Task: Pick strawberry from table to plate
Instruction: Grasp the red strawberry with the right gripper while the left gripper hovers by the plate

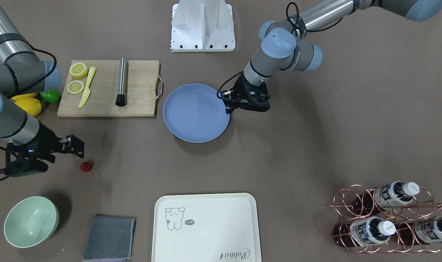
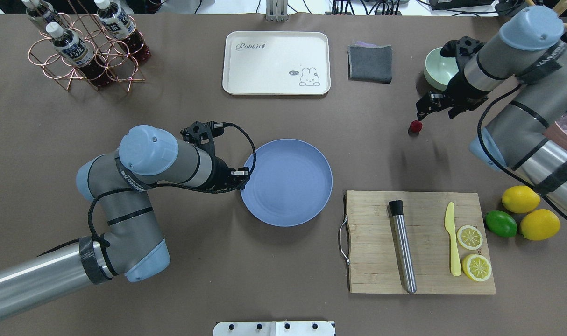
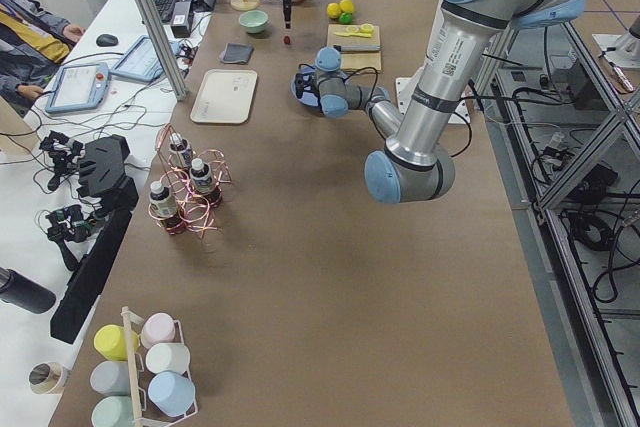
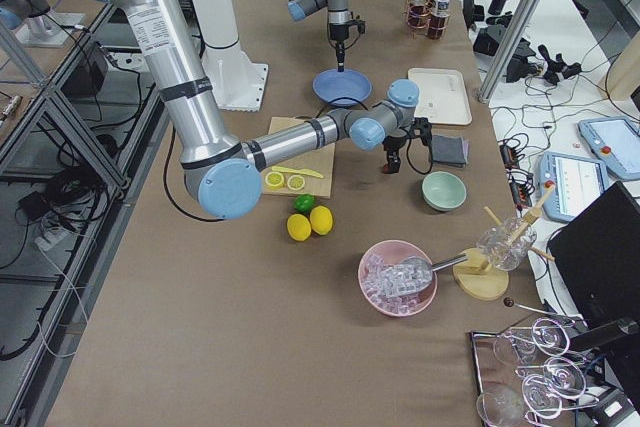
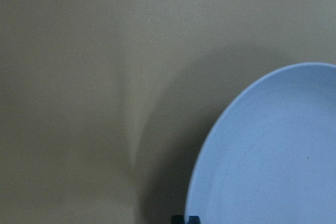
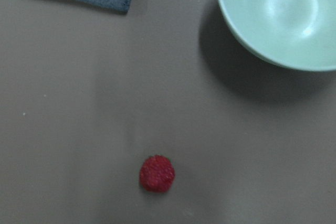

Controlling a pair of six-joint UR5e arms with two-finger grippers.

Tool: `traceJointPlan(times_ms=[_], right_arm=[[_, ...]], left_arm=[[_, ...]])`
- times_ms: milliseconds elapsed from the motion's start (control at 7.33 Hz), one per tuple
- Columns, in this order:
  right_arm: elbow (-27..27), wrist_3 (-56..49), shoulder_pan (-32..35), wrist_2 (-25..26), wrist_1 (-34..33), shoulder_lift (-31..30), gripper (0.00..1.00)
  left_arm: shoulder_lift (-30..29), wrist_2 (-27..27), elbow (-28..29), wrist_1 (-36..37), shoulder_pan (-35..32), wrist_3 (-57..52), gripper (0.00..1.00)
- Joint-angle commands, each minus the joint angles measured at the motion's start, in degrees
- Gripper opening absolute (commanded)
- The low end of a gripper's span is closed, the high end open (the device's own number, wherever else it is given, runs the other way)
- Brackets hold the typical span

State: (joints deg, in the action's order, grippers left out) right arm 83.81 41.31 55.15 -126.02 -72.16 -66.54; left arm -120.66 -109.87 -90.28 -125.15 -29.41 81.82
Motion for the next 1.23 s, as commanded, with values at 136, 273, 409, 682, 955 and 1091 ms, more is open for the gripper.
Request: traceJointPlan(times_ms=[136, 273, 409, 682, 955, 1091], right_arm=[[-3.74, 0.00, -2.68, 4.38, 0.09, 2.91, 0.82], [-3.57, -0.26, -2.68, 4.38, 0.09, 2.30, 0.76], [-3.74, -0.18, -3.29, 4.64, 0.09, 2.38, 0.65], [-4.01, -0.18, -3.91, 4.91, 0.09, 2.47, 0.55], [-4.80, -0.27, -4.18, 5.95, 0.09, 2.56, 0.48], [-4.45, -0.27, -4.09, 5.88, 0.09, 2.73, 0.19]], left_arm=[[0.07, -0.08, -0.42, 0.08, -0.20, 0.00, 0.90], [0.07, -0.17, -0.51, 0.08, -0.29, 0.09, 0.91], [0.07, -0.08, -0.78, 0.08, -0.47, 0.18, 0.91], [0.51, -0.08, -1.91, 0.08, -0.65, 0.18, 0.91], [1.21, -0.08, -2.88, 0.43, -0.73, 0.18, 0.91], [1.30, -0.17, -3.15, 0.52, -0.73, 0.18, 0.91]])
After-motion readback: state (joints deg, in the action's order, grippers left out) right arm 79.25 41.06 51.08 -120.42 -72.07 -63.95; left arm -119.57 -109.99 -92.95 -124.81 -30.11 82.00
